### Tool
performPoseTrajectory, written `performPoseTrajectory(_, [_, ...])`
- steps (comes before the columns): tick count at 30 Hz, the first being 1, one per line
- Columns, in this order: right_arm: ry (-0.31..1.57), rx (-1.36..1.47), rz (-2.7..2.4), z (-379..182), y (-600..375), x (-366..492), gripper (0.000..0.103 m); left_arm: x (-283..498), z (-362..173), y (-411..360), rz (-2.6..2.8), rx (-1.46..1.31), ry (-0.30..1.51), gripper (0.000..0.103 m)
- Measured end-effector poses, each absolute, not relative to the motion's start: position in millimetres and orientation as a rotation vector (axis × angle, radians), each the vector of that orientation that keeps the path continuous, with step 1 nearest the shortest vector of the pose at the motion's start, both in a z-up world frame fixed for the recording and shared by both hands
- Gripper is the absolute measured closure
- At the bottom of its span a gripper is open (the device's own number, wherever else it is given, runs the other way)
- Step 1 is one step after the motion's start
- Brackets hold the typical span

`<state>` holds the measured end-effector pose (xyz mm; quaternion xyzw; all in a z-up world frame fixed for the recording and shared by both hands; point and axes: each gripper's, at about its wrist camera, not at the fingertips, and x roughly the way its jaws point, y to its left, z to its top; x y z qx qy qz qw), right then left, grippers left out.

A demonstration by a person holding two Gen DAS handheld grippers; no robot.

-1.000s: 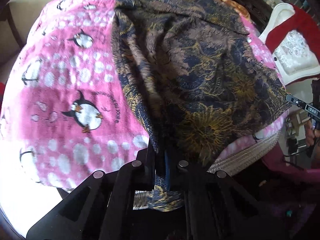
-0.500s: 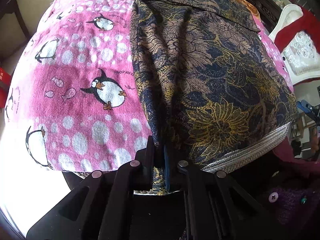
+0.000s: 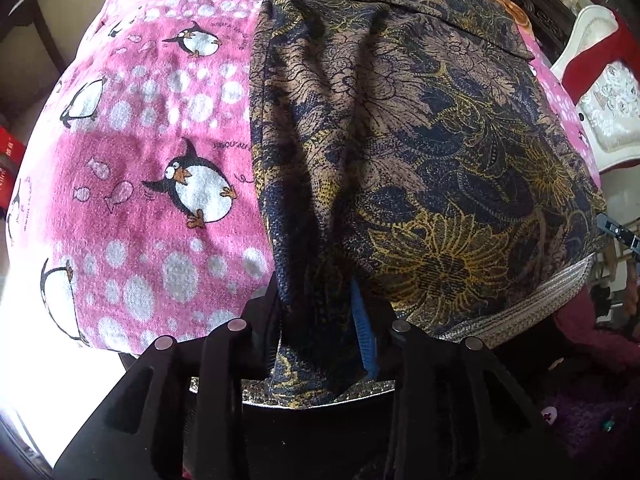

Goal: Fold small clothes

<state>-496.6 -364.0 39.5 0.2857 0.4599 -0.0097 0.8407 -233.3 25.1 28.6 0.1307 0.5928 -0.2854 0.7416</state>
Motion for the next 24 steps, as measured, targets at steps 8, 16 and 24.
performPoseTrajectory(8, [0.992, 0.615, -0.007, 36.5, -365.2, -497.0, 0.066, -231.9, 26.6, 17.5, -0.63, 0.293, 1.3, 0.065])
performPoseTrajectory(16, [1.022, 0.583, 0.003, 36.7, -359.9, -494.4, 0.054, -230.8, 34.3, 21.8, -0.621, 0.31, 1.302, 0.065])
performPoseTrajectory(24, [1.008, 0.644, 0.009, 32.4, -366.7, -494.4, 0.054, -229.1, 29.3, 22.5, -0.609, 0.308, 1.331, 0.053])
